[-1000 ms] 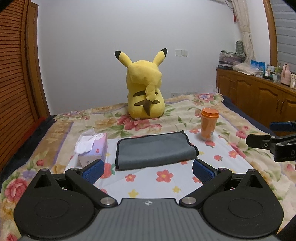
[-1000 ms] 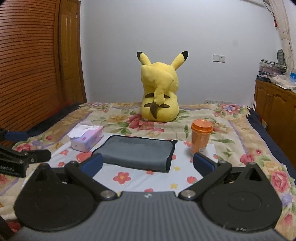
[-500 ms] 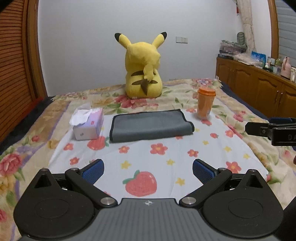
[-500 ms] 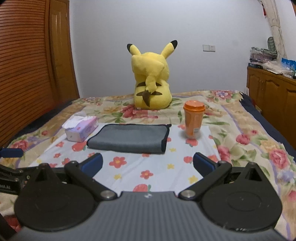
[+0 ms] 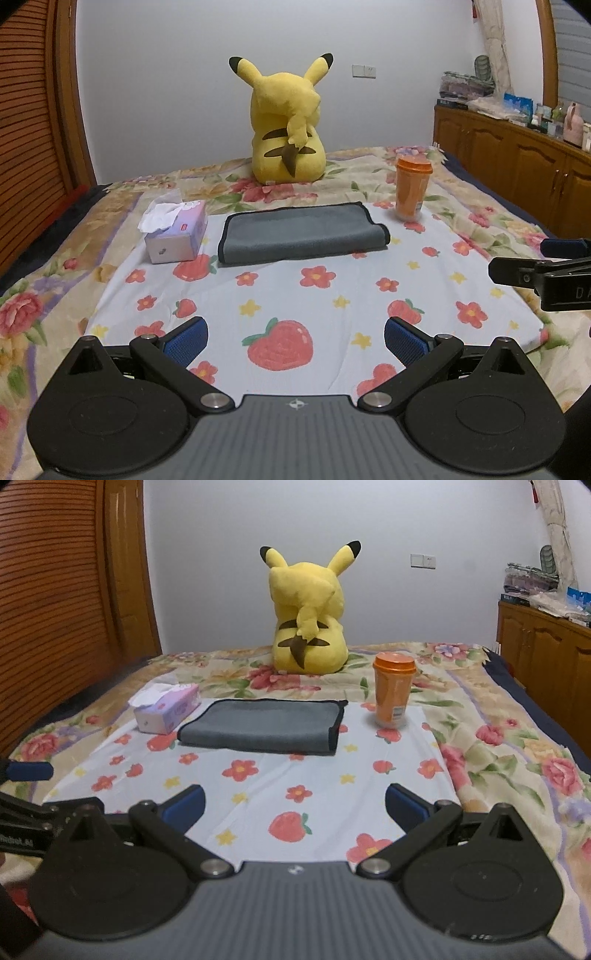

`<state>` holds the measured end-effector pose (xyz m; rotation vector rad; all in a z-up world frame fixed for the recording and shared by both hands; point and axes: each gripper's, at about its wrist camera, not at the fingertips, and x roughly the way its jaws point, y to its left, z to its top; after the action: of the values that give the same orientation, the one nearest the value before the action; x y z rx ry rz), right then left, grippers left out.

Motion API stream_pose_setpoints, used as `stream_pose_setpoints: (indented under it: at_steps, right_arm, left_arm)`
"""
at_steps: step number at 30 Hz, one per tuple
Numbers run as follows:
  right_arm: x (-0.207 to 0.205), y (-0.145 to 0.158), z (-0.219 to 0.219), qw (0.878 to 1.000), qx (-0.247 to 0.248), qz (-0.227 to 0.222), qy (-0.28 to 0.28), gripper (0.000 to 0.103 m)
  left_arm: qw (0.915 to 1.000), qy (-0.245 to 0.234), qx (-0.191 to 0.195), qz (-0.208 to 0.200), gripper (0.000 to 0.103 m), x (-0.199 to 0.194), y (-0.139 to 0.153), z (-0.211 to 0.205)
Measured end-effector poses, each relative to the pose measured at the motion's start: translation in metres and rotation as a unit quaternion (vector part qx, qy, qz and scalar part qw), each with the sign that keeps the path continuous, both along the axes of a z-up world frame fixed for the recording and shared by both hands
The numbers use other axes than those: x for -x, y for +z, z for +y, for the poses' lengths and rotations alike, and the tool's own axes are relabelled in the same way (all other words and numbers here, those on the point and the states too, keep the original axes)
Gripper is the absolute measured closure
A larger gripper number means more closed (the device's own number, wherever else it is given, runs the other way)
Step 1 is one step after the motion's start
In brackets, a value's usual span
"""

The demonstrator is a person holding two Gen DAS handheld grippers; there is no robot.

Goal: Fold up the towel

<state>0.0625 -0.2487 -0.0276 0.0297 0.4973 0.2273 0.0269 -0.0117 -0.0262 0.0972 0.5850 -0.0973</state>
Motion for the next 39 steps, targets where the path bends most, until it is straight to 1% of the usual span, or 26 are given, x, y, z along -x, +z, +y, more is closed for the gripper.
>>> stream_pose_setpoints:
  at_steps: [4, 7, 15, 18, 23, 26, 30, 39]
  right_arm:
    - [-0.005, -0.008, 0.000, 1.000, 0.006, 0.014, -0.010, 0.000]
    - [-0.006, -0.009, 0.000, 1.000, 0.007, 0.013, -0.008, 0.000]
    - [-0.007, -0.012, 0.004, 1.000, 0.019, 0.017, -0.011, 0.000]
    - [-0.006, -0.012, 0.003, 1.000, 0.018, 0.015, -0.015, 0.000]
    - [-0.004, -0.010, 0.001, 1.000, 0.015, 0.007, -0.019, 0.000]
    - [-0.001, -0.008, -0.002, 1.000, 0.012, -0.004, -0.024, 0.000]
    - [0.003, -0.004, -0.005, 0.999, 0.006, -0.021, -0.029, 0.000]
    - [0.005, -0.001, -0.007, 0.999, 0.002, -0.038, -0.034, 0.000]
  left_arm:
    - [1.0000, 0.008, 0.003, 0.000, 0.000, -0.003, -0.008, 0.004]
    - [0.9999, 0.014, 0.008, 0.001, 0.000, -0.005, -0.012, 0.008]
    - [0.9994, 0.027, 0.019, -0.008, 0.000, -0.003, -0.011, 0.014]
    - [0.9992, 0.031, 0.016, -0.018, 0.000, -0.001, -0.009, 0.014]
    - [0.9991, 0.027, 0.005, -0.033, 0.000, 0.004, -0.007, 0.012]
    - [0.9984, 0.029, 0.002, -0.049, 0.000, 0.007, -0.005, 0.011]
    - [0.9974, 0.031, 0.006, -0.065, 0.000, 0.011, -0.001, 0.012]
    - [0.9950, 0.027, 0.013, -0.095, 0.000, 0.018, 0.006, 0.014]
